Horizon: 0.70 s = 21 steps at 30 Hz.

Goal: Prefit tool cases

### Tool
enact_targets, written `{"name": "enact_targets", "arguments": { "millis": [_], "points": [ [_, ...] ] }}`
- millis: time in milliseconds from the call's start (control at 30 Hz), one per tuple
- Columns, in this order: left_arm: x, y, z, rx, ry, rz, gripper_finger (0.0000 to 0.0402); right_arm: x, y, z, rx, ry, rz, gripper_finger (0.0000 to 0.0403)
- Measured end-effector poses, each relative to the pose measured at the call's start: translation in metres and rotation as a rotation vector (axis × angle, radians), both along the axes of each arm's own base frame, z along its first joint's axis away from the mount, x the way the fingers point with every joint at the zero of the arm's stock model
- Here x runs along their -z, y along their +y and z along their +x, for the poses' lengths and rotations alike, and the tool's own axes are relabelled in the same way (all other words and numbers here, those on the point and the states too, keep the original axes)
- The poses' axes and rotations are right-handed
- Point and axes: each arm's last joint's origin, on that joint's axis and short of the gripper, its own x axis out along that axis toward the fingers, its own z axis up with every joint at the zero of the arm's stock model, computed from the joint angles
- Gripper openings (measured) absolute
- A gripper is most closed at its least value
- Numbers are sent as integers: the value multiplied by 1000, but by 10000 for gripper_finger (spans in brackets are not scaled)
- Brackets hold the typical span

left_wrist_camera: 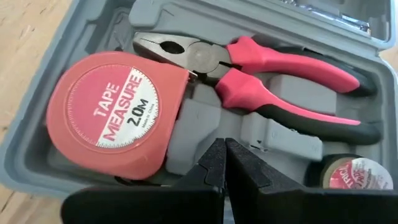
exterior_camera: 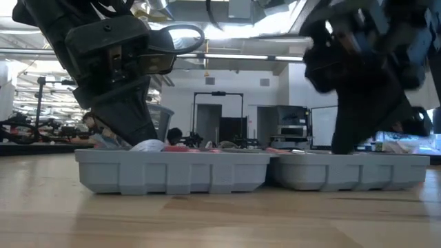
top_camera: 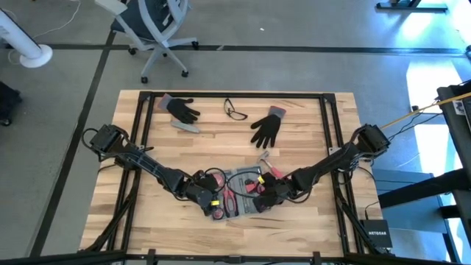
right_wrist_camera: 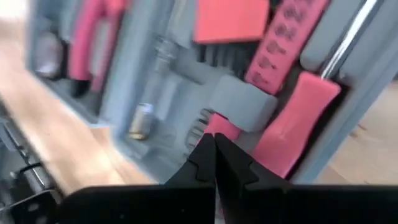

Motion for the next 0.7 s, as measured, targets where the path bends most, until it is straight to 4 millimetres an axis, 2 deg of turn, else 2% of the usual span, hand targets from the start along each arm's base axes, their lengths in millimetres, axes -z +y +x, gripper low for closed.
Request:
{"name": "enact_targets", "arguments": {
  "millis": [133, 333, 433, 567, 700],
  "points": [
    [0, 0, 0, 18, 2, 14, 0, -19, -4, -5, 7, -48, -36, 0],
    [0, 0, 0, 22, -2, 16, 0, -26, -8, -4, 30, -99, -78, 1],
    [0, 0, 1, 23, -5, 16, 0, -19, -12, 5, -84, -125, -132, 5],
    [0, 0, 0, 23, 3, 13, 0, -13, -22, 23, -310, -117, -220, 50],
    [1, 0, -1, -3, 11, -19, 0, -28, -31, 39, -601, -82, -405, 130]
  ]
}}
